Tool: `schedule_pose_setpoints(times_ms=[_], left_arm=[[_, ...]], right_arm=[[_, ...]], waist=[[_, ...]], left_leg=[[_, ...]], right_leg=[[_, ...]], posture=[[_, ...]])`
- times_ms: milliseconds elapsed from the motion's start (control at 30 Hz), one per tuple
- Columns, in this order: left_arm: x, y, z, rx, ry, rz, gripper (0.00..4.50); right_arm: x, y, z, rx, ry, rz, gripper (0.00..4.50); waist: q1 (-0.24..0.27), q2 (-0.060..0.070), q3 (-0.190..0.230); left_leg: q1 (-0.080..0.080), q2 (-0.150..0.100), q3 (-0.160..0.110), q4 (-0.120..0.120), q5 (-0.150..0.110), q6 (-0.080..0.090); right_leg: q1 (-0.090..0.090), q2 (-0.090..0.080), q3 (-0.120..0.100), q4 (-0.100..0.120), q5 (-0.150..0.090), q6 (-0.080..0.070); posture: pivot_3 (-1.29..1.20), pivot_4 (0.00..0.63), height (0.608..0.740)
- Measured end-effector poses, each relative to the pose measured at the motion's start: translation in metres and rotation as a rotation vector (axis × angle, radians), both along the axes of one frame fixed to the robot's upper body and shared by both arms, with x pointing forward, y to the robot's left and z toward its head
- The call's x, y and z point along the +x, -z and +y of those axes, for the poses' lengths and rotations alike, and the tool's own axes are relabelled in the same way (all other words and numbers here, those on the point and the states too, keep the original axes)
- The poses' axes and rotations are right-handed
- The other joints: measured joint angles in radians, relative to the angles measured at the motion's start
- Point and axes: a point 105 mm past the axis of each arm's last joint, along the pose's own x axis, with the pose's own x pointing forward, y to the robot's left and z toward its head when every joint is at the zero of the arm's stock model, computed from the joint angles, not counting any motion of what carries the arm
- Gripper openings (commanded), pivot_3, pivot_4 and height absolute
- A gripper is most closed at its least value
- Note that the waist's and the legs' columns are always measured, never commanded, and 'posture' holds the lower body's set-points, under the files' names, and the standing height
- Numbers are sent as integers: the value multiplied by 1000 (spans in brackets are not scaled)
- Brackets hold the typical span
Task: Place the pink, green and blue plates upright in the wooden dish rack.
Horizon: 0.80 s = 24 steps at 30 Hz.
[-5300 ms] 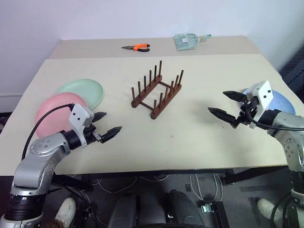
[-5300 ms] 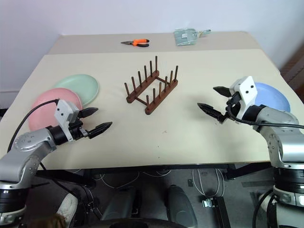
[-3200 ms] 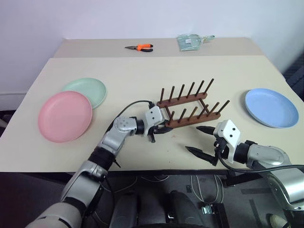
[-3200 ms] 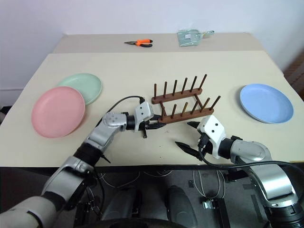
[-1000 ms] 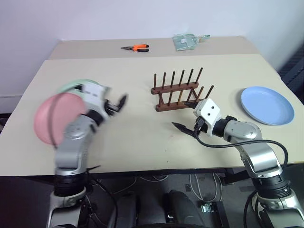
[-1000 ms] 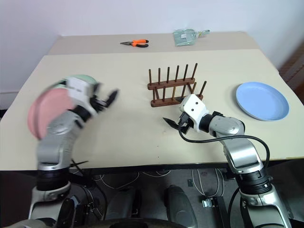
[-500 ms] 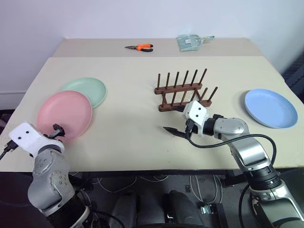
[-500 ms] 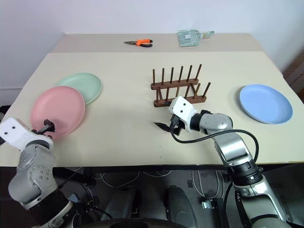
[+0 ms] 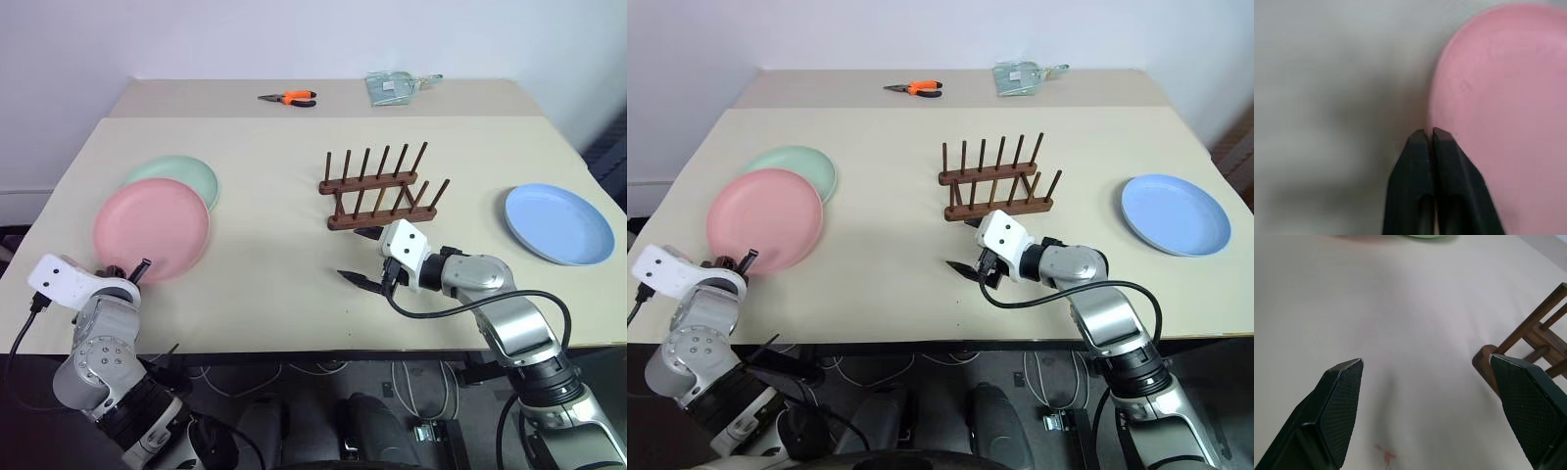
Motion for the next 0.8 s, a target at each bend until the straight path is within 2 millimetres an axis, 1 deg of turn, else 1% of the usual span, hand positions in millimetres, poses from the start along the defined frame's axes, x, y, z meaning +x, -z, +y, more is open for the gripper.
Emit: schedule_pose_setpoints(times_ms=[67, 133, 233, 333, 400, 467, 533, 600, 667, 700, 767, 800], left_arm=[[1, -1, -7, 49, 38, -37, 14], [6, -15, -23, 156, 121, -83, 14], [27, -51, -61, 299, 284, -209, 14], [45, -90, -102, 377, 407, -343, 14], [51, -110, -122, 405, 462, -410, 14], [55, -127, -139, 424, 510, -464, 14], [57, -140, -153, 430, 553, -504, 14], [57, -143, -163, 427, 591, -514, 14], [57, -138, -169, 426, 619, -491, 14], [57, -135, -171, 413, 630, -481, 0], [57, -132, -173, 395, 642, -474, 0], [57, -132, -174, 392, 644, -474, 0]], right_arm=[[-1, -5, -2, 24, -2, 8, 4358], [-1, -12, -3, 13, -10, -28, 4358], [3, -30, 6, -59, -47, -178, 4358], [1, -36, 26, -172, -132, -345, 4358], [1, -40, 37, -227, -165, -441, 4358], [11, -45, 43, -293, -147, -551, 4358], [22, -56, 48, -328, -117, -655, 4358], [30, -65, 54, -352, -95, -749, 4358], [37, -67, 56, -388, -74, -828, 4358], [42, -66, 56, -412, -65, -857, 4130], [47, -62, 53, -445, -49, -886, 3538], [49, -59, 53, -459, -45, -897, 3098]], waist=[[0, -1, 0], [0, -1, 1], [3, -1, 1], [1, -1, 1], [-3, -1, 1], [-8, -1, 1], [-10, -2, 1], [-11, -1, 1], [-15, -1, 1], [-16, -2, 1], [-16, -2, 1], [-18, -2, 1]], left_leg=[[0, 0, 0, 0, 0, 0], [0, 0, 0, 0, 0, -1], [0, 0, 0, 0, 1, -2], [0, 0, 0, 0, 1, -2], [0, 0, 0, -1, 1, -2], [-1, 0, 0, -1, 1, -2], [-1, 0, 0, -1, 1, -2], [-1, 0, 0, -1, 1, -2], [-1, 0, 0, -1, 2, -4], [-1, 0, 0, -1, 2, -4], [-1, 0, 0, -1, 2, -4], [-1, 0, 0, -1, 2, -4]], right_leg=[[0, 0, 0, 0, 0, 0], [0, 0, 0, 0, 0, -1], [0, 0, 0, 0, 1, -2], [-1, 0, 0, -1, 1, -2], [-1, 1, 0, -1, 1, -2], [-1, 1, 0, 0, 1, -1], [-2, 1, 0, 0, 1, -1], [-2, 1, 0, 0, 1, -1], [-2, 1, 0, 0, 1, -1], [-2, 1, 0, 0, 1, -1], [-2, 1, 0, 0, 1, -1], [-2, 1, 0, 0, 1, -1]], posture=[[0, 150, 740], [0, 150, 740], [0, 150, 740], [0, 150, 740], [0, 150, 740], [0, 150, 740], [0, 150, 740], [0, 150, 740], [0, 150, 740], [0, 150, 740], [0, 150, 740], [0, 150, 740]])
